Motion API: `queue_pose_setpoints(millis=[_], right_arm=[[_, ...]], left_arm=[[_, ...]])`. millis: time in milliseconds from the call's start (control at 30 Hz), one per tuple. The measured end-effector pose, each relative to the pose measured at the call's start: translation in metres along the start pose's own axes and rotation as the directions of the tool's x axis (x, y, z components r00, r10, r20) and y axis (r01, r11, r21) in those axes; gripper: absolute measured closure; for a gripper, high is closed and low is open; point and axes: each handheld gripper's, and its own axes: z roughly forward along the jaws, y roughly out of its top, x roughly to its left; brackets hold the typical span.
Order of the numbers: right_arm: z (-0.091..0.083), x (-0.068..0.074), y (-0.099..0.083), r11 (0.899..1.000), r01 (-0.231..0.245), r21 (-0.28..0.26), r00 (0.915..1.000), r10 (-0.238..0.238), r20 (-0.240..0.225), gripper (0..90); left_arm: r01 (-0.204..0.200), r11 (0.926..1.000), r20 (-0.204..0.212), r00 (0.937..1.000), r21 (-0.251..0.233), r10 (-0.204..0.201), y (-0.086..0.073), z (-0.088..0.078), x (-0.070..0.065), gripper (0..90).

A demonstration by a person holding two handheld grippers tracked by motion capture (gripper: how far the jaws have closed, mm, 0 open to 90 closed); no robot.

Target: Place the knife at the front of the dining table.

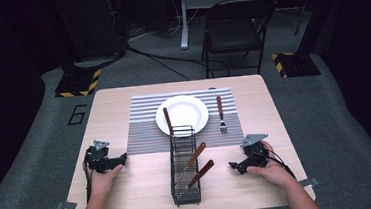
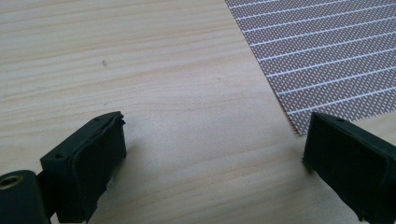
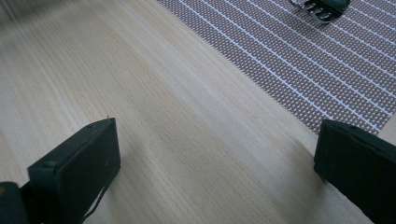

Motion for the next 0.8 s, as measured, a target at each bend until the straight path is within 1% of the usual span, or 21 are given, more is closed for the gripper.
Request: queue_pose_setpoints(millis=[33,67,100,167,200,300,333,367,400,433,500,567,633,667,733,800], right_arm=[[0.0001,-0.0001,0.0,1.0,0.0,-0.001,1.0,0.0,0.0,0.0],[0.0,-0.0002,0.0001,1.0,0.002,0.0,1.0,-0.002,0.0,0.0],[0.0001,-0.0001,0.0,1.0,-0.001,0.0,1.0,0.001,-0.003,0.0],[0.0,-0.0001,0.0,1.0,-0.001,0.0,1.0,0.001,-0.003,0.0],[0.0001,-0.0001,0.0,1.0,0.0,0.0,1.0,0.0,-0.003,0.0],[0.0002,-0.0001,0.0002,1.0,-0.001,0.0,1.0,0.001,-0.003,0.0],[0.0002,-0.0001,0.0002,1.0,-0.001,0.0,1.0,0.001,-0.003,0.0],[0.0003,-0.0001,0.0002,1.0,-0.001,-0.001,1.0,0.001,-0.003,0.0],[0.0003,-0.0001,0.0002,1.0,-0.001,-0.001,1.0,0.001,-0.003,0.0],[0.0003,-0.0001,0.0002,1.0,-0.001,-0.001,1.0,0.001,-0.003,0.0],[0.0003,-0.0001,0.0002,1.0,-0.001,-0.001,1.0,0.001,-0.002,0.0],[0.0002,-0.0004,0.0002,1.0,0.002,0.001,1.0,-0.002,-0.005,0.0],[0.0002,-0.0005,0.0004,1.0,0.001,0.003,1.0,-0.001,-0.007,0.0],[0.0003,-0.0005,0.0003,1.0,0.002,0.001,1.0,-0.002,-0.006,0.0],[0.0003,-0.0005,0.0003,1.0,0.003,0.001,1.0,-0.003,-0.006,0.0],[0.0003,-0.0005,0.0003,1.0,0.001,0.001,1.0,-0.001,-0.006,0.0]], left_arm=[[-0.013,0.9999,-0.001,0.9999,0.003,0.013,0.0004,0.0001,0.0003,5.4],[-0.016,0.9999,-0.001,0.9999,0.0,0.016,0.0008,0.0006,0.0002,5.4],[-0.006,1.0,-0.001,1.0,-0.006,0.006,0.0009,0.0014,-0.0007,5.4],[-0.001,1.0,-0.003,1.0,-0.005,0.001,0.0013,0.0018,-0.0015,5.5],[-0.013,0.9999,-0.003,0.9999,0.002,0.013,0.0016,0.0015,-0.0007,5.5],[0.004,1.0,-0.007,1.0,-0.008,-0.004,0.0024,0.0029,-0.002,5.9],[0.004,1.0,-0.007,1.0,-0.008,-0.004,0.0024,0.0029,-0.002,6.1],[0.002,0.9999,-0.004,1.0,-0.012,-0.002,0.0028,0.0031,-0.0021,6.9],[-0.009,0.9999,-0.002,1.0,-0.01,0.009,0.0029,0.0026,-0.0016,8.0],[0.001,0.9999,-0.001,1.0,-0.014,-0.001,0.0029,0.0023,-0.0023,9.3],[0.005,0.9998,-0.004,1.0,-0.018,-0.005,0.0032,0.0019,-0.0026,13.6],[0.0,0.9998,-0.011,0.9999,-0.019,0.0,0.0037,0.0023,-0.0034,14.2],[0.003,0.9998,-0.013,0.9999,-0.02,-0.003,0.0037,0.0024,-0.0037,14.3],[0.013,0.9996,-0.013,0.9998,-0.027,-0.013,0.0037,0.0029,-0.0043,14.3],[0.011,0.9997,-0.014,0.9998,-0.024,-0.011,0.0037,0.0024,-0.0044,14.5],[0.011,0.9997,-0.01,0.9999,-0.021,-0.011,0.004,0.0015,-0.006,17.0]])
